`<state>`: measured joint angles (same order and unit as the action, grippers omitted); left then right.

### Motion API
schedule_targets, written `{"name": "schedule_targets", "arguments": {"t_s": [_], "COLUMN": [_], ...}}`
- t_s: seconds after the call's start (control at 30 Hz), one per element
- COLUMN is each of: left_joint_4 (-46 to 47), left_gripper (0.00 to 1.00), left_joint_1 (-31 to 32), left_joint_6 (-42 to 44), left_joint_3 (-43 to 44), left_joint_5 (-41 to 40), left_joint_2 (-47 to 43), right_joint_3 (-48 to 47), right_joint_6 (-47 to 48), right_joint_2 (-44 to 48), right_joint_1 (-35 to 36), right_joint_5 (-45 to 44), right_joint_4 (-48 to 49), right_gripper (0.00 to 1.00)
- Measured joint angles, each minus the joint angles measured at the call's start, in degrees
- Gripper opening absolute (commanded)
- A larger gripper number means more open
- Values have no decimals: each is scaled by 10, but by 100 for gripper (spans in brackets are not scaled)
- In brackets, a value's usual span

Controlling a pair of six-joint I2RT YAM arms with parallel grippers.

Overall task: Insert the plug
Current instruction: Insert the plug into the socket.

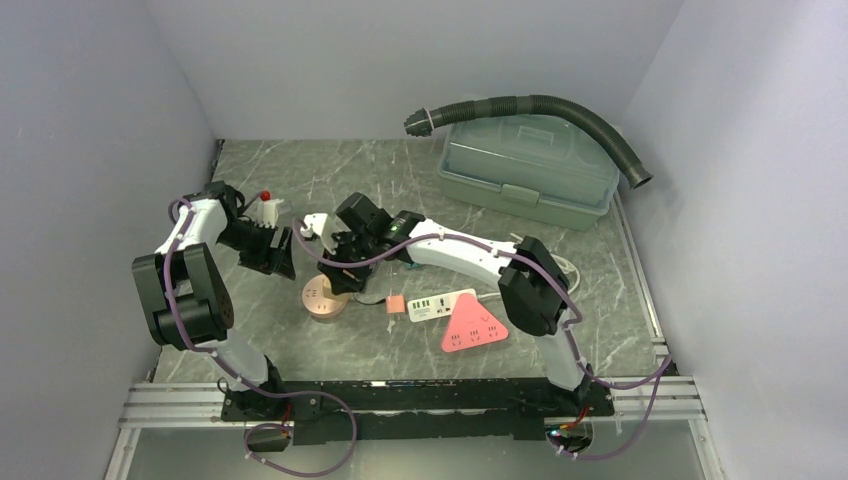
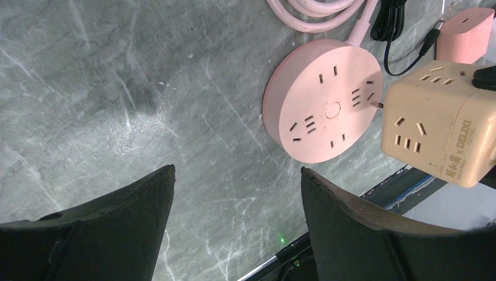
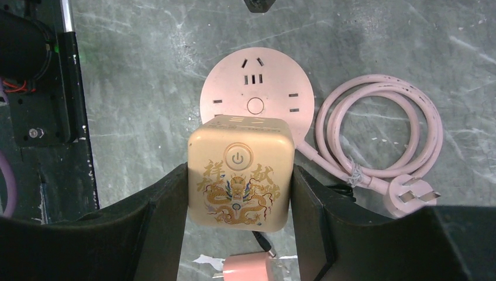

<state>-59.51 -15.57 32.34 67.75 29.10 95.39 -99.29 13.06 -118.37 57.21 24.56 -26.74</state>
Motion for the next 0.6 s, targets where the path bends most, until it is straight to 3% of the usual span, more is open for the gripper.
{"name": "schedule_targets", "arguments": {"t_s": [0.6], "left_joint_4": [0], "left_gripper": [83], "left_joint_1": [0], "left_joint_6": [0], "left_joint_3": [0], "left_joint_5": [0], "left_joint_2": [0], "right_joint_3": [0], "right_joint_6": [0], "right_joint_2": [-16], "right_joint_1": [0], "right_joint_5": [1], "right_joint_4": [2], "right_gripper": [0]}}
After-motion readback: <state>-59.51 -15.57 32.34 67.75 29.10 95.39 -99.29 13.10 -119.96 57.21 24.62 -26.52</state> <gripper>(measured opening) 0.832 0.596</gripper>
